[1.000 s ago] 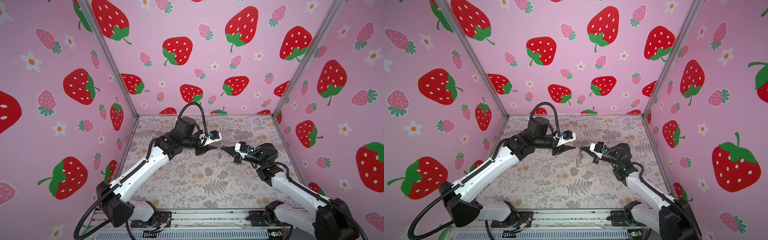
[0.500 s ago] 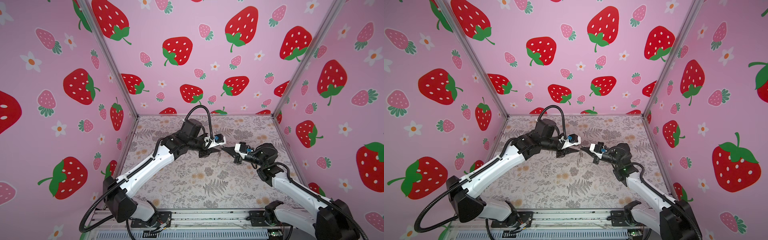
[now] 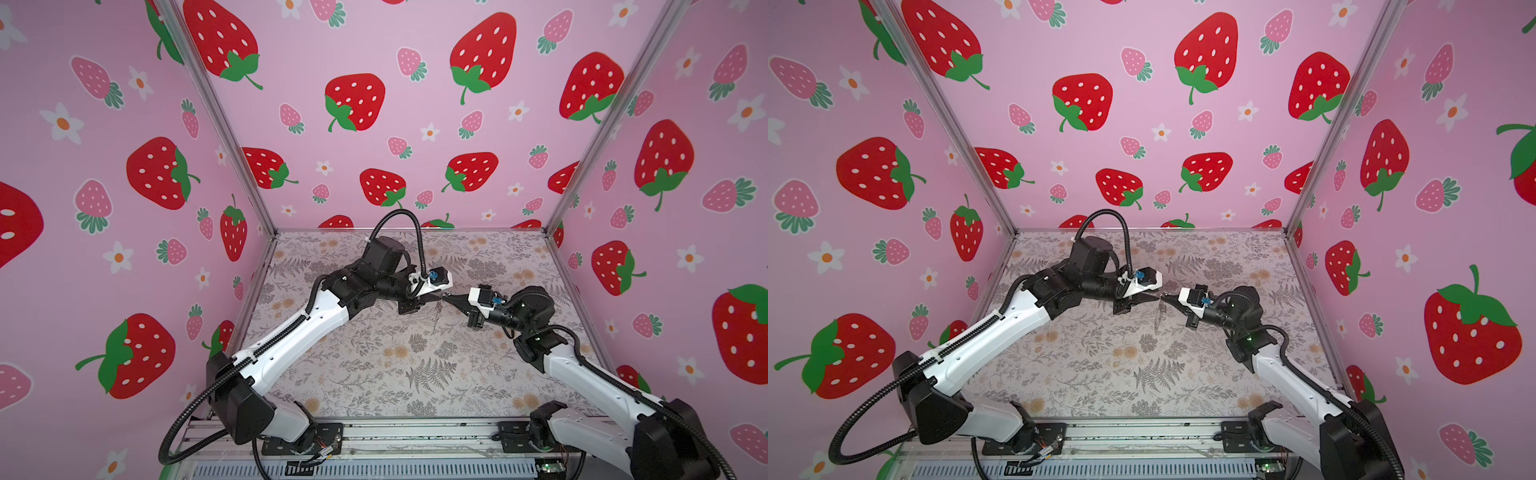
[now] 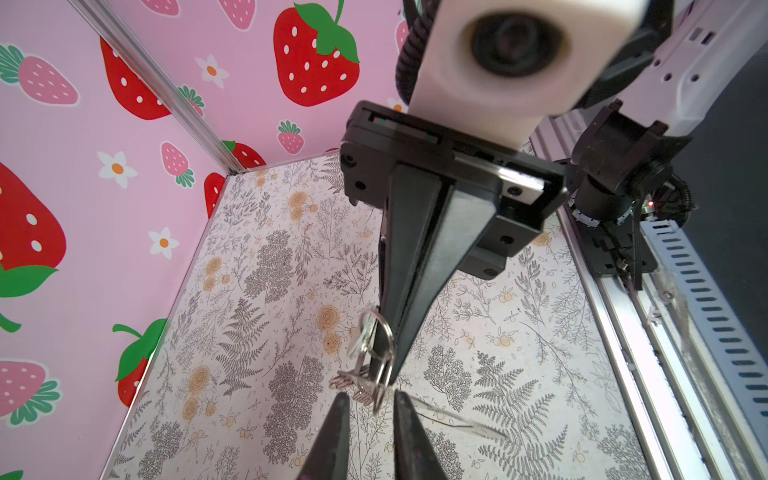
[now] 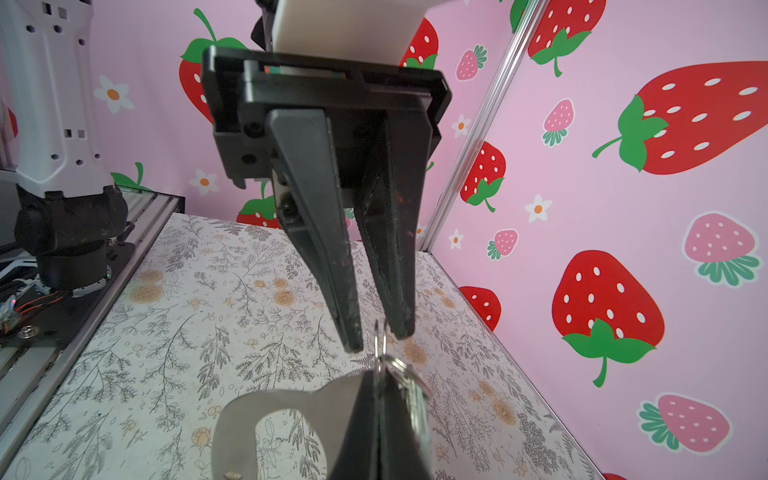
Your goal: Put the keys on the keyring
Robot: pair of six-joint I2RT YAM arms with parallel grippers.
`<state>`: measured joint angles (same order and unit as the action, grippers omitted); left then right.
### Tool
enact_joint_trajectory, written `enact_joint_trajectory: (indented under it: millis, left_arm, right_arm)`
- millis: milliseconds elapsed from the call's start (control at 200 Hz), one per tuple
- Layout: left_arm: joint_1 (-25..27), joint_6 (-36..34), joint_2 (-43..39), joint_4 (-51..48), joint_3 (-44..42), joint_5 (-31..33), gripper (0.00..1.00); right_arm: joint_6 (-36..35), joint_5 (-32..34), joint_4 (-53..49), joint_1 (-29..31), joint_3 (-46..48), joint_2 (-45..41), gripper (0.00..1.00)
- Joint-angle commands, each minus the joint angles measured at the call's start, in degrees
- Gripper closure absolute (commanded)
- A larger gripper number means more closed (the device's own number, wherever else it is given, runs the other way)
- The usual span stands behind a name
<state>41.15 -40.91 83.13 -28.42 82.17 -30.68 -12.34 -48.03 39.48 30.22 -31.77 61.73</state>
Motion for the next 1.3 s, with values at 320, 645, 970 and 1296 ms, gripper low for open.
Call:
enact_joint_trajectory:
  millis: [320, 645, 970, 1296]
  left_arm:
    - [0.5, -2.3, 1.3, -0.8, 3.0, -1.5, 0.83]
    - [1.0, -3.2, 1.6, -0.9, 3.3, -1.6, 0.91]
    - [1.3, -4.0, 0.8, -1.4, 3.1, -1.6, 1.00]
    - [1.1, -6.1, 0.3, -5.0, 4.5, 0.1, 1.00]
  right_arm:
    - [-0.4, -0.8, 2.6, -0.2, -2.2, -0.4, 1.00]
    - [-0.5, -0.8, 2.6, -0.1, -1.9, -0.5, 1.00]
    - [-3.3, 2.9, -0.2, -0.2, -0.7, -2.3, 0.80]
    - [-10.5, 8.1, -10.4, -0.7, 1.0, -9.1, 0.76]
